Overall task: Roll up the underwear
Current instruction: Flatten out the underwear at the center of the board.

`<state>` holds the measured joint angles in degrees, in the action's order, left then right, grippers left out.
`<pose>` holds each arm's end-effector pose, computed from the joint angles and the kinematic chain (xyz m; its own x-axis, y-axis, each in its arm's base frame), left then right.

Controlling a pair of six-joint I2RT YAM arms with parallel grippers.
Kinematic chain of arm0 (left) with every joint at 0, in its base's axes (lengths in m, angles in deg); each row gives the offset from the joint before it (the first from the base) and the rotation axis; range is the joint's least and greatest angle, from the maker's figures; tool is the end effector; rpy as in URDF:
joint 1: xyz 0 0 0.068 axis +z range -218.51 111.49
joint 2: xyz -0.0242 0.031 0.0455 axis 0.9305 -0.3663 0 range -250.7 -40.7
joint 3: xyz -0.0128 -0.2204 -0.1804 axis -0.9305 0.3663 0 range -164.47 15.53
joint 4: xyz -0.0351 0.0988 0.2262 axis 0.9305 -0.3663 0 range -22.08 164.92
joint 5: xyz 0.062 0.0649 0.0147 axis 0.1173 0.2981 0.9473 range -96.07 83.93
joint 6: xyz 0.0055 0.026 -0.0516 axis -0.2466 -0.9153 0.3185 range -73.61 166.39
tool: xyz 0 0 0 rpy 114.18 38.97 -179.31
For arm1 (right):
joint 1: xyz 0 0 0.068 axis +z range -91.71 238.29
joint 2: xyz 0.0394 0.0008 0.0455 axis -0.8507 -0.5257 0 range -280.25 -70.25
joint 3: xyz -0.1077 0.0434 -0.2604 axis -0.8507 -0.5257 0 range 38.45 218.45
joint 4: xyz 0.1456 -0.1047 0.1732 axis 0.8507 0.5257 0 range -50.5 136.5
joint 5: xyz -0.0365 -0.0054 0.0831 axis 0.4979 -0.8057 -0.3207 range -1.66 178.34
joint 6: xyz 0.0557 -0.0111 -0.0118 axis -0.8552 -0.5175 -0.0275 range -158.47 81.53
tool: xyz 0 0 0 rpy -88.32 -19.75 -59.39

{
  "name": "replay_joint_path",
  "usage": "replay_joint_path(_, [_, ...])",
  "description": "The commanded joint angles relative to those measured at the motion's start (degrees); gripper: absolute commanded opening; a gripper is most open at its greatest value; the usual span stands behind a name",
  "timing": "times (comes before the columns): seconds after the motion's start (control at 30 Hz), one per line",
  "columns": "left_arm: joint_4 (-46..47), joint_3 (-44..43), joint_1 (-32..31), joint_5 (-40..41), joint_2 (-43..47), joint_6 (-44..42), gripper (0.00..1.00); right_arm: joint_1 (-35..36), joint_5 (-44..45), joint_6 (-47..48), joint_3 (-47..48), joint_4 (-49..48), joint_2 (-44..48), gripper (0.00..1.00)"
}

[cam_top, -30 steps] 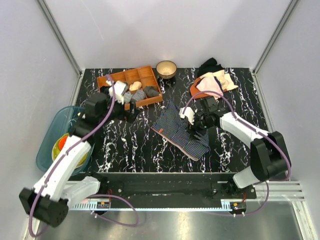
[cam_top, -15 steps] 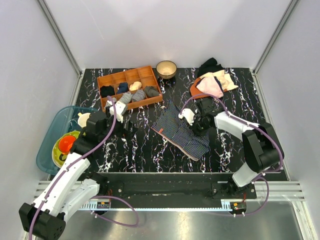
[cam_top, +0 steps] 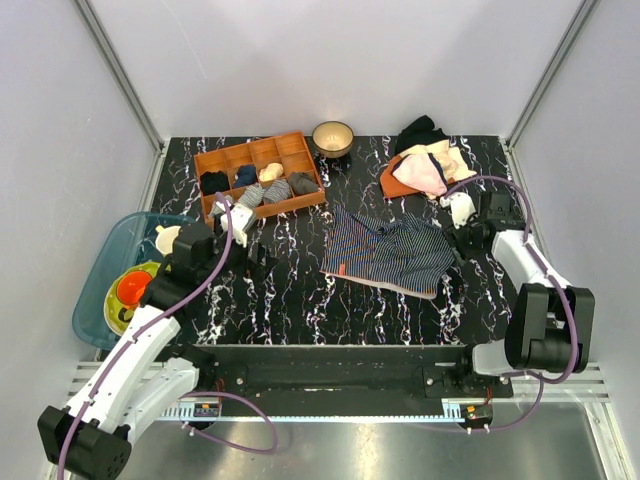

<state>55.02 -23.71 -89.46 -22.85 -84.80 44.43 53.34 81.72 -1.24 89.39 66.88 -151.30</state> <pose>0.1460 -0.0688 0.2986 -0.3707 0.1769 -0.9118 0.6001 0.7949 -0.0898 0.2692 -0.0185 0.2250 -0.6835 -0.5441 -0.4866 -0.4893 0.8362 -0.2478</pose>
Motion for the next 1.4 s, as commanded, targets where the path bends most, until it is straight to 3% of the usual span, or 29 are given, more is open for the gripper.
replay_joint_path(0.0, [1.8,-2.3,0.0,-3.0,0.2,-0.4,0.99,0.5,-12.9,4.4,2.2,6.8,5.5,0.67])
replay_joint_path(0.13, [1.6,-2.2,0.0,-3.2,0.2,-0.5,0.99,1.3,-32.0,11.8,8.6,12.1,2.4,0.71])
replay_joint_path(0.23, [1.7,-2.2,0.0,-3.3,-0.2,-0.4,0.99,4.6,-36.5,23.8,10.2,11.8,-1.6,0.71])
replay_joint_path(0.3, [1.5,-2.2,0.0,-3.3,-0.5,-0.5,0.99,11.5,-33.5,28.2,12.2,8.7,-6.2,0.71])
replay_joint_path(0.43, [1.1,-2.3,0.0,-2.8,-1.0,-0.9,0.99,16.4,-28.3,28.5,20.0,5.2,-16.0,0.68])
replay_joint_path(0.57, [0.8,-2.2,0.0,-2.5,-1.1,-0.9,0.99,17.3,-24.6,29.6,28.8,6.9,-25.4,0.65])
replay_joint_path(0.9, [0.9,-2.5,0.1,-4.1,-1.7,-0.9,0.99,19.4,-20.9,31.5,31.1,7.2,-31.0,0.58])
replay_joint_path(1.0, [0.8,-2.5,0.1,-4.0,-1.7,-1.0,0.99,19.9,-20.5,29.4,34.2,6.9,-33.6,0.35])
replay_joint_path(1.03, [0.8,-2.4,0.1,-3.9,-1.7,-1.0,0.99,20.1,-20.7,27.0,36.6,6.8,-34.9,0.22])
replay_joint_path(1.13, [0.7,-2.4,0.1,-4.0,-1.9,-1.2,0.99,20.2,-17.3,14.9,40.8,-2.6,-37.3,0.07])
replay_joint_path(1.23, [0.7,-2.4,0.1,-3.9,-2.0,-1.2,0.99,20.2,-6.4,-0.5,45.4,-11.2,-40.1,0.21])
replay_joint_path(1.3, [0.7,-2.4,0.1,-3.8,-2.1,-1.4,0.99,20.2,0.4,-5.9,47.6,-12.2,-41.6,0.42])
replay_joint_path(1.37, [0.6,-2.3,0.1,-3.8,-2.2,-1.4,0.99,20.2,2.6,-6.2,47.9,-13.0,-41.6,0.49])
